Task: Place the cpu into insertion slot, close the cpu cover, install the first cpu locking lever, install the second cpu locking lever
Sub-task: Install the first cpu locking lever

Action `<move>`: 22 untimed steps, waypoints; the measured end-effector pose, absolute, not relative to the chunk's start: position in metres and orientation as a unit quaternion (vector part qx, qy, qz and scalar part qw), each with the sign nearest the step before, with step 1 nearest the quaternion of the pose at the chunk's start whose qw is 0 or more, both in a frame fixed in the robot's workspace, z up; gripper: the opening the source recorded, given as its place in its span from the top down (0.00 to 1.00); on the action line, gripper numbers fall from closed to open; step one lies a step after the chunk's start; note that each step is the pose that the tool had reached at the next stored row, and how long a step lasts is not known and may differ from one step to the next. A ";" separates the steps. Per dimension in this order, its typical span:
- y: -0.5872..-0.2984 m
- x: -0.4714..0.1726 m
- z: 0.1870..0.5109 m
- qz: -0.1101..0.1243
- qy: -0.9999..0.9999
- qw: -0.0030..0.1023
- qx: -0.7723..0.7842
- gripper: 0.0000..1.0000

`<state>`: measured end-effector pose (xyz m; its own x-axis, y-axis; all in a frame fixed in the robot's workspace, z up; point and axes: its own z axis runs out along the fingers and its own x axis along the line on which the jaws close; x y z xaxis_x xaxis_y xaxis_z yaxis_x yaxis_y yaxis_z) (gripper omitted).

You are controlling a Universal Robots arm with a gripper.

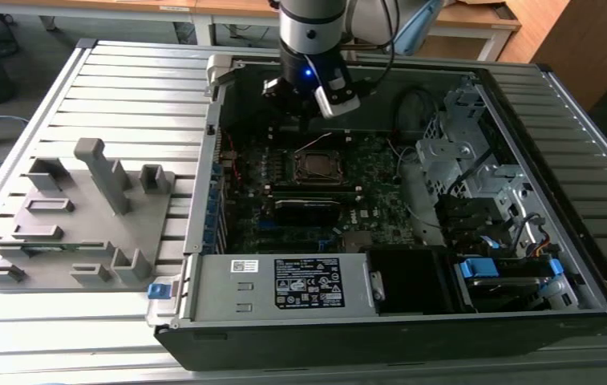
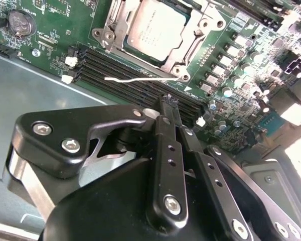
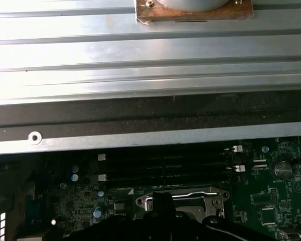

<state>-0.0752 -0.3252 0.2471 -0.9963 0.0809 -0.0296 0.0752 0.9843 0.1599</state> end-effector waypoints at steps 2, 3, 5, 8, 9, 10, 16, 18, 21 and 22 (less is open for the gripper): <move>-0.324 -0.075 0.247 0.079 0.996 0.018 0.039 0.89; -0.323 -0.074 0.247 0.078 0.996 0.018 0.039 0.89; -0.322 -0.073 0.246 0.075 0.996 0.018 0.039 0.89; -0.320 -0.072 0.245 0.071 0.997 0.018 0.039 0.89; -0.319 -0.072 0.245 0.070 0.997 0.018 0.039 0.89; -0.319 -0.072 0.245 0.070 0.997 0.018 0.039 0.89; -0.319 -0.072 0.244 0.070 0.997 0.018 0.039 0.89; -0.319 -0.072 0.244 0.070 0.997 0.018 0.039 0.89; -0.318 -0.072 0.243 0.067 0.997 0.018 0.039 0.89; -0.318 -0.072 0.243 0.064 0.997 0.019 0.039 0.89</move>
<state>-0.0716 -0.3175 0.2430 -0.9963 0.0801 -0.0320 0.0754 0.9888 0.1291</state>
